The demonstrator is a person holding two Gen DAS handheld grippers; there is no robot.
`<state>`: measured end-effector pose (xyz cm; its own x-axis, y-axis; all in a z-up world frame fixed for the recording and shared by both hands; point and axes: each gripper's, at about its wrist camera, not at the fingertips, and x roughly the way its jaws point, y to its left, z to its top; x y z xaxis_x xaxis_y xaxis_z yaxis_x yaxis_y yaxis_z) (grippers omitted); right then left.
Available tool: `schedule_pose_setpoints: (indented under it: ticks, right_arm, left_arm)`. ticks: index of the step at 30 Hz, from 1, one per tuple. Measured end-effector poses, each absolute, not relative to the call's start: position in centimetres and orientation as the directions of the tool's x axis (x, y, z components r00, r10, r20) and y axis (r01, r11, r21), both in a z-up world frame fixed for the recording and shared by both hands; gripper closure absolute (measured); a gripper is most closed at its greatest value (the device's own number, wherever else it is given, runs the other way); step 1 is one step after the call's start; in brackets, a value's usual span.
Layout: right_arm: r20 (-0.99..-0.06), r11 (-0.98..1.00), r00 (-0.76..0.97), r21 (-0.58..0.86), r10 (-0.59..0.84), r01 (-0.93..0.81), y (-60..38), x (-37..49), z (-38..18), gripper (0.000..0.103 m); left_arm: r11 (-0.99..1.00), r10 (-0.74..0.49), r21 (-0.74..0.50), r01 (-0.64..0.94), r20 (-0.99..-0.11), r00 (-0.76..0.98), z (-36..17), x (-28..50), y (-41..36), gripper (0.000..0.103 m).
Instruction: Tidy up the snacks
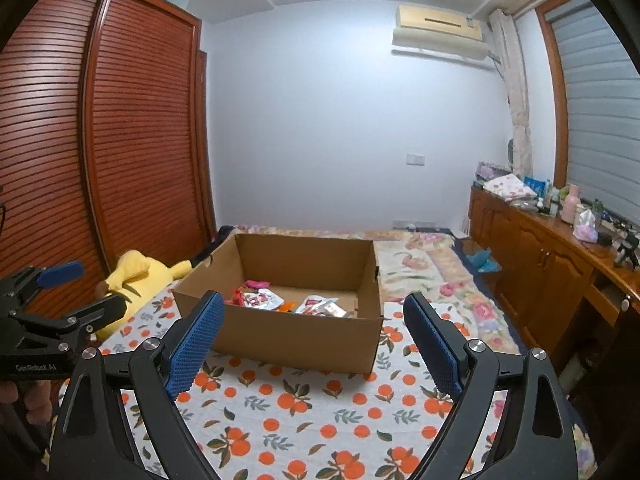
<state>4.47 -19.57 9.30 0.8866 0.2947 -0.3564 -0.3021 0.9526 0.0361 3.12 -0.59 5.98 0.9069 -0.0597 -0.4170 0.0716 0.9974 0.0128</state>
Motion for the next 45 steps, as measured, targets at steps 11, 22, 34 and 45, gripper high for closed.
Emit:
schedule_pose_setpoints:
  ticks: [11, 22, 34, 45]
  right_arm:
    - [-0.360, 0.958, 0.890, 0.043, 0.281, -0.285, -20.3, 3.5, 8.7, 0.010]
    - [-0.365, 0.957, 0.887, 0.048, 0.284, -0.287, -20.1, 3.4, 8.4, 0.010]
    - [-0.366, 0.957, 0.887, 0.047, 0.282, -0.285, -20.1, 3.5, 8.4, 0.010]
    - [-0.366, 0.957, 0.887, 0.047, 0.282, -0.286, -20.1, 3.4, 8.4, 0.010]
  left_arm:
    - [0.999, -0.052, -0.009, 0.054, -0.425, 0.904, 5.1, 2.6, 0.2, 0.003]
    - [0.999, -0.049, -0.012, 0.048, -0.426, 0.904, 4.9, 2.5, 0.4, 0.003]
    - [0.999, -0.047, -0.009, 0.047, -0.426, 0.903, 4.8, 2.5, 0.6, 0.003]
    - [0.999, -0.048, -0.009, 0.049, -0.427, 0.903, 4.8, 2.4, 0.6, 0.003]
